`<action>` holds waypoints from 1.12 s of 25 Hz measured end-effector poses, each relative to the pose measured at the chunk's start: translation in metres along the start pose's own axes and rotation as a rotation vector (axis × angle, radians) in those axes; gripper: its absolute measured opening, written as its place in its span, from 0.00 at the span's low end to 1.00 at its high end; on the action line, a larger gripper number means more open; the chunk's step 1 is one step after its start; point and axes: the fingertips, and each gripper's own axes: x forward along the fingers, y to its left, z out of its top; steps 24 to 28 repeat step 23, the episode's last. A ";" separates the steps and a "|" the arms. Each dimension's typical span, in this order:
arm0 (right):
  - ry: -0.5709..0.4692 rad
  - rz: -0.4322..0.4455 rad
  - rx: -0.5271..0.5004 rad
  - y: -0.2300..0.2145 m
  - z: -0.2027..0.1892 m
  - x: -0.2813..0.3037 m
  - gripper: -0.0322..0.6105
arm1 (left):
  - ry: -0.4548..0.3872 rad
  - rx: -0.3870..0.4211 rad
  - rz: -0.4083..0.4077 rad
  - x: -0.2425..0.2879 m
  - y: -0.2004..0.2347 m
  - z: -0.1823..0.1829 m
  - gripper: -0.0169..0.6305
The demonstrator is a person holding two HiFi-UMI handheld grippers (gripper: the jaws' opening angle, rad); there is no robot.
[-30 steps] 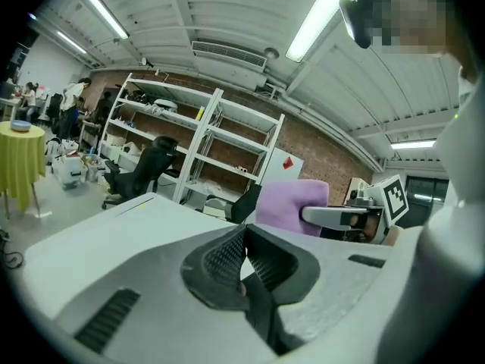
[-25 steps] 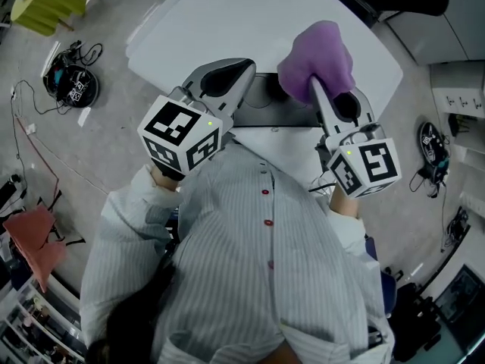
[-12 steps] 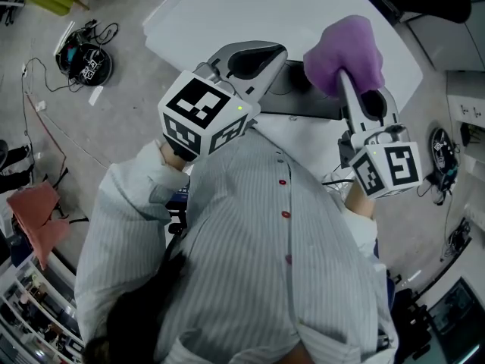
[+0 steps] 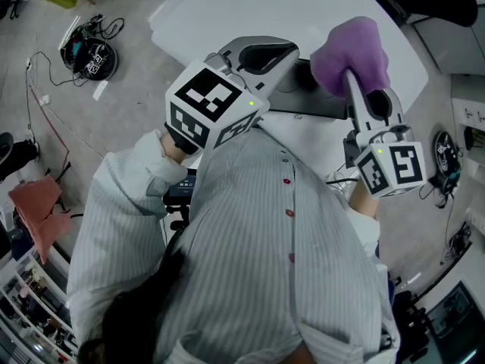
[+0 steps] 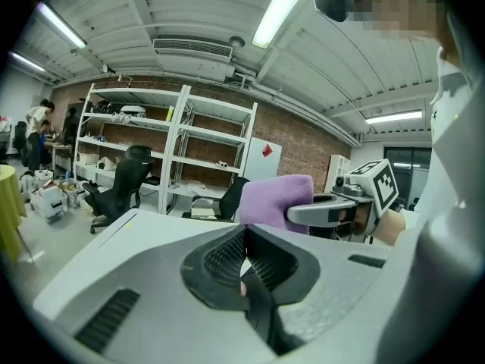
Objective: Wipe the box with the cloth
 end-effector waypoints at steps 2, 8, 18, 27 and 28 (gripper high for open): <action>0.004 -0.001 0.000 0.000 -0.001 0.000 0.14 | 0.000 0.000 0.000 0.000 0.000 -0.001 0.04; 0.010 0.010 -0.001 -0.002 -0.003 -0.002 0.14 | 0.002 -0.002 0.003 0.005 -0.003 -0.001 0.04; 0.019 0.001 0.004 -0.009 -0.005 -0.004 0.14 | 0.020 0.002 -0.010 0.012 -0.006 -0.004 0.04; 0.025 -0.004 0.008 -0.013 -0.006 -0.002 0.14 | 0.031 0.002 -0.019 0.015 -0.005 -0.005 0.04; 0.025 -0.004 0.008 -0.013 -0.006 -0.002 0.14 | 0.031 0.002 -0.019 0.015 -0.005 -0.005 0.04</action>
